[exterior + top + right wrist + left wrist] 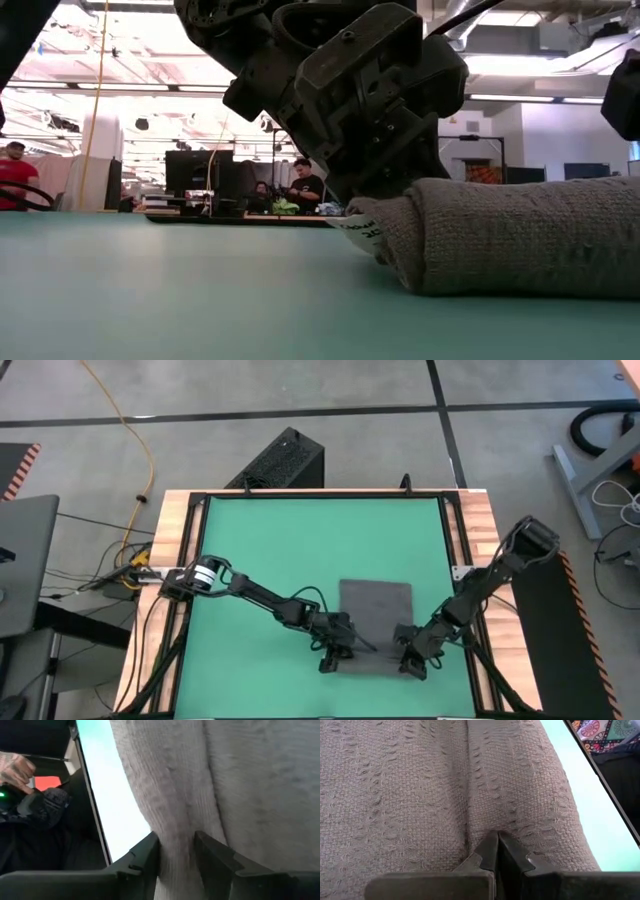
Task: Roll towel
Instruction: Roll the gray towel
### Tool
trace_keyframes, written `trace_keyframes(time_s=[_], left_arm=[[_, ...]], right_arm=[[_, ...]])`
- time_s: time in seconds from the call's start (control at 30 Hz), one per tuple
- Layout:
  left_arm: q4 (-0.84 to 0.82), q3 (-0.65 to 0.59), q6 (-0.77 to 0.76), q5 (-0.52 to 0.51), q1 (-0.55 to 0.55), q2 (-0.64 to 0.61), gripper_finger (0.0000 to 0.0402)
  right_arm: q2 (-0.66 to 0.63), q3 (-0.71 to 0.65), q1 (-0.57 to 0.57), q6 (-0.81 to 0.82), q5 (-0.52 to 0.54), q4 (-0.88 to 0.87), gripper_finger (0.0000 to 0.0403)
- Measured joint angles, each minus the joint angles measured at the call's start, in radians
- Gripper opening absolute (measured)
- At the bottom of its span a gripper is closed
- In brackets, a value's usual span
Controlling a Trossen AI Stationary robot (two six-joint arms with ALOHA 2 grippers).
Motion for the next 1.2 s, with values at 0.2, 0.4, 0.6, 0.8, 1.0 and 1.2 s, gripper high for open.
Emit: trace_keyframes(time_s=[0.2, 0.4, 0.6, 0.8, 1.0, 1.2], left_arm=[[0.0, -0.001, 0.002, 0.011, 0.0, 0.0, 0.0], [-0.009, -0.003, -0.018, 0.106, 0.026, 0.001, 0.0], [-0.033, -0.004, -0.029, 0.168, 0.056, 0.0, 0.0], [-0.038, -0.004, -0.035, 0.185, 0.069, 0.0, 0.0], [-0.04, -0.003, -0.037, 0.188, 0.07, 0.0, 0.0], [-0.039, -0.003, -0.052, 0.212, 0.072, 0.0, 0.0]], right_arm=[[-0.138, 0.0, -0.011, -0.059, 0.018, -0.189, 0.0139], [-0.24, 0.0, -0.008, -0.139, 0.065, -0.323, 0.0134], [-0.316, 0.085, 0.026, -0.213, 0.148, -0.532, 0.0134], [-0.321, 0.225, 0.139, -0.298, 0.462, -0.63, 0.0134], [-0.148, 0.294, 0.281, -0.391, 0.719, -0.55, 0.0134], [0.045, 0.472, 0.321, -0.393, 0.737, -0.697, 0.0134]])
